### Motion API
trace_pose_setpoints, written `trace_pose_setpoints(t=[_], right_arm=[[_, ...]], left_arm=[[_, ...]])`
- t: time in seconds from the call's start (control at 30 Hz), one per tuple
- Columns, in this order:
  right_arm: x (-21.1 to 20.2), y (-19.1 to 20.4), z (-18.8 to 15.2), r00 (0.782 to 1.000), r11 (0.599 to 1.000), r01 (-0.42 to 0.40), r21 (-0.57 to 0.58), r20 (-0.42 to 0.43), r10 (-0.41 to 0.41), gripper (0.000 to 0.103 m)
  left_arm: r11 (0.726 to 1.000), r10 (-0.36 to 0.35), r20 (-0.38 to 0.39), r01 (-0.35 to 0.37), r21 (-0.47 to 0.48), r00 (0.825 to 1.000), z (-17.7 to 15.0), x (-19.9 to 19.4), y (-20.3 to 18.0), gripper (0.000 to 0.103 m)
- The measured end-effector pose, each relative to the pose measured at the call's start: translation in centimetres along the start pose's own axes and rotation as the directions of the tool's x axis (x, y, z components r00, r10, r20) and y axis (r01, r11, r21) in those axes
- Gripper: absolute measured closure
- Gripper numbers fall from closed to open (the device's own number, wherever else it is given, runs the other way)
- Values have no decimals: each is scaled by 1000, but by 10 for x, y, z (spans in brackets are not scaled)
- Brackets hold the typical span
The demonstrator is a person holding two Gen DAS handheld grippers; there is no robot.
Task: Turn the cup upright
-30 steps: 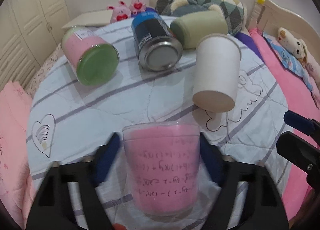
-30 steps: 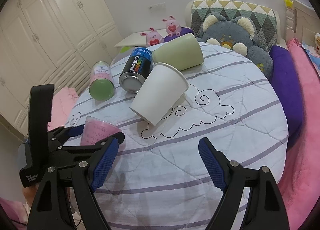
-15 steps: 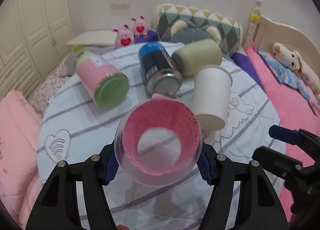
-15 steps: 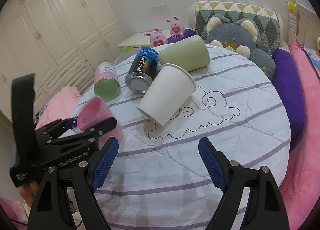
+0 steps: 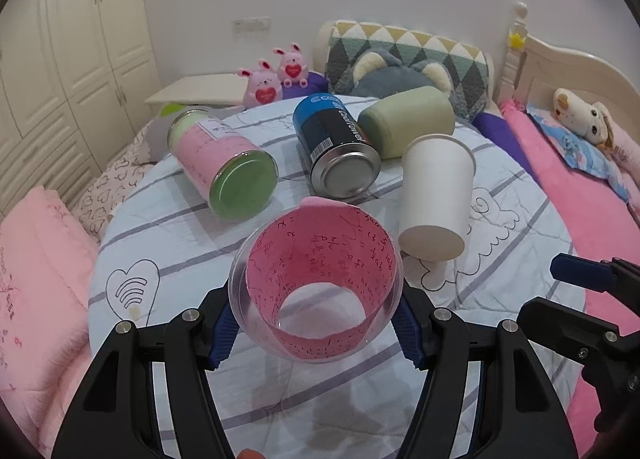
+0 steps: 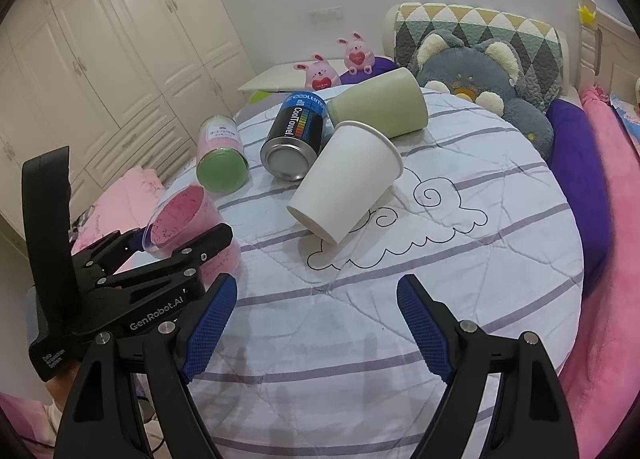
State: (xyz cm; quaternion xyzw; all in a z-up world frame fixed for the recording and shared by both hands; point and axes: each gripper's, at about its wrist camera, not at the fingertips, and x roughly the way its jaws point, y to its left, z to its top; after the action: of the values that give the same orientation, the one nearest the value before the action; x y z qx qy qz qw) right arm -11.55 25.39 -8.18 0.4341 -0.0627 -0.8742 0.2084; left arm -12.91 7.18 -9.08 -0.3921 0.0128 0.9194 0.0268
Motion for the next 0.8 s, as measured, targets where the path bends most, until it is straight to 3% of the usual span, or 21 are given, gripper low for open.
trace_pose_setpoints(t=[0.53, 0.6, 0.67, 0.8], right_arm=[[-3, 5, -4, 1000, 1000, -8, -5, 3, 8, 19], [-4, 6, -5, 1000, 1000, -6, -6, 1, 6, 19], [-5, 6, -6, 1000, 1000, -7, -6, 3, 7, 19], [-12, 10, -7, 1000, 1000, -4, -10, 17, 4, 19]], left_arm=[[999, 41, -37, -40, 14, 998, -11, 7, 1, 36], [999, 31, -58, -30, 18, 998, -13, 9, 0, 27], [999, 32, -65, -31, 20, 997, -14, 8, 0, 9], [998, 53, -39, -52, 29, 998, -16, -2, -2, 5]])
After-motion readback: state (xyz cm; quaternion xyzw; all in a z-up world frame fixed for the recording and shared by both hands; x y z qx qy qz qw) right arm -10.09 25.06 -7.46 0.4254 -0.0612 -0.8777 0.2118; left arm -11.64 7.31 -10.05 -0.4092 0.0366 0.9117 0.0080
